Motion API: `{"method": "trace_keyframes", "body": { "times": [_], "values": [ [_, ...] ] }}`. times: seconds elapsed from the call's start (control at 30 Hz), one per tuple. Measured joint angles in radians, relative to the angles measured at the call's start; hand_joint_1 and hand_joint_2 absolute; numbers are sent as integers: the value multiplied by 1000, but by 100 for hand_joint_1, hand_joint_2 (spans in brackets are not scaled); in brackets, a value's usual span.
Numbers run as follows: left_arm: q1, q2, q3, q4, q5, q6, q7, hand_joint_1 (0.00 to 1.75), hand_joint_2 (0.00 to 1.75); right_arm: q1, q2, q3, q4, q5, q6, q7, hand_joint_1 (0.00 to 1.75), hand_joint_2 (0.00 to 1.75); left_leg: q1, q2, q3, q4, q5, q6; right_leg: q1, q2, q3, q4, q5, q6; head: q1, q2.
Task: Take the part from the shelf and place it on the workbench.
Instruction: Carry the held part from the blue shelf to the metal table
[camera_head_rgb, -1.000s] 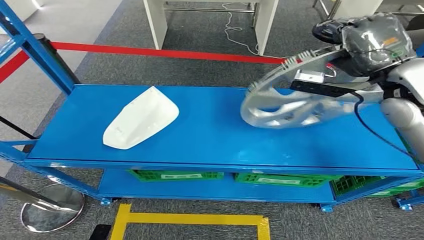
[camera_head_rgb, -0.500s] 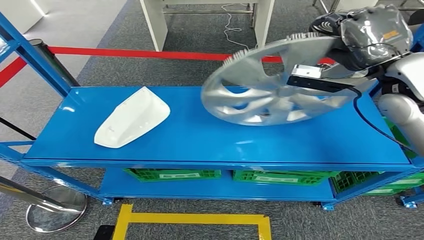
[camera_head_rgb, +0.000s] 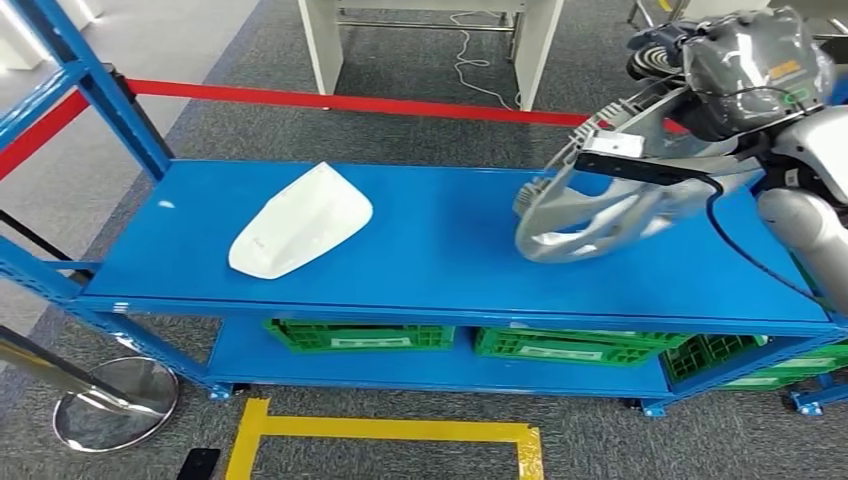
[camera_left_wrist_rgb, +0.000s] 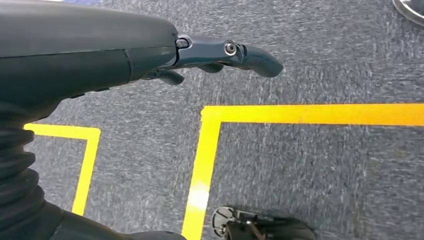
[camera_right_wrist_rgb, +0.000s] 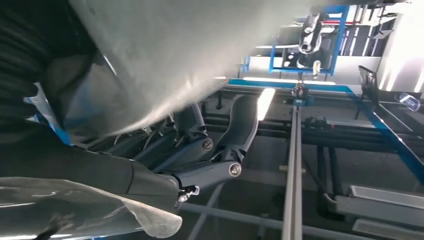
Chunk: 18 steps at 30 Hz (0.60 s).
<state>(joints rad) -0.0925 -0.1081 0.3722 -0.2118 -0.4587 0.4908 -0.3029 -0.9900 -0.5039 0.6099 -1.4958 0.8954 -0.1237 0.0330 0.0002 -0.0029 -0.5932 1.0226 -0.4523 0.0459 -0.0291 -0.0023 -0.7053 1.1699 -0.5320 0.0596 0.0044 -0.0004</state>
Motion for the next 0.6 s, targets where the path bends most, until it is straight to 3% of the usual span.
{"method": "trace_keyframes", "body": {
  "times": [0.07,0.1,0.13,0.2,0.27,0.37,0.43,0.5,0.57,0.6],
  "values": [
    [2,-1,4,0,-2,0,0,0,175,5,0,1,1,0,0,0,175,175,-4,0,-13,1,10,3,1,0,-35,118,-55,1,1,0],
    [2,-2,5,0,-2,0,0,0,175,9,0,1,1,-1,0,-1,175,175,-6,0,-19,1,14,4,1,0,-32,136,-58,1,1,0],
    [3,-2,6,0,-3,0,0,0,175,11,0,1,1,-1,0,-1,175,175,-8,0,-24,2,18,3,2,0,-8,112,-42,-2,1,0],
    [3,-2,8,0,-5,0,0,0,175,12,0,1,2,-1,-1,-3,175,175,-11,0,-30,4,24,0,5,0,81,-19,4,-10,1,0],
    [2,-3,8,0,-7,0,0,0,175,11,0,1,1,-1,-4,-5,175,175,-13,0,-37,7,30,-8,11,0,149,-126,22,-18,0,0],
    [4,-3,11,0,-8,-1,0,0,175,13,0,0,0,-3,-10,-8,175,175,-11,-1,-44,8,42,-25,14,0,160,-153,27,-29,1,0],
    [4,-2,12,0,-8,-1,0,0,175,13,0,0,0,-4,-13,-9,175,175,-10,-2,-55,33,13,-37,9,-4,154,-160,39,-44,-2,0],
    [5,-1,13,0,-8,-2,0,0,175,15,0,1,0,-4,-15,-9,175,175,-5,-2,-89,133,-62,-50,7,-7,142,-164,52,-55,-5,0],
    [6,-1,13,0,-8,-3,0,0,175,20,0,1,0,-4,-15,-9,175,175,2,-2,-123,253,-125,-60,7,-8,125,-163,63,-56,-6,0],
    [6,-1,13,0,-8,-3,0,0,175,23,0,1,0,-4,-15,-9,175,175,5,-1,-122,276,-131,-63,7,-7,117,-162,69,-55,-6,0]
  ]
}}
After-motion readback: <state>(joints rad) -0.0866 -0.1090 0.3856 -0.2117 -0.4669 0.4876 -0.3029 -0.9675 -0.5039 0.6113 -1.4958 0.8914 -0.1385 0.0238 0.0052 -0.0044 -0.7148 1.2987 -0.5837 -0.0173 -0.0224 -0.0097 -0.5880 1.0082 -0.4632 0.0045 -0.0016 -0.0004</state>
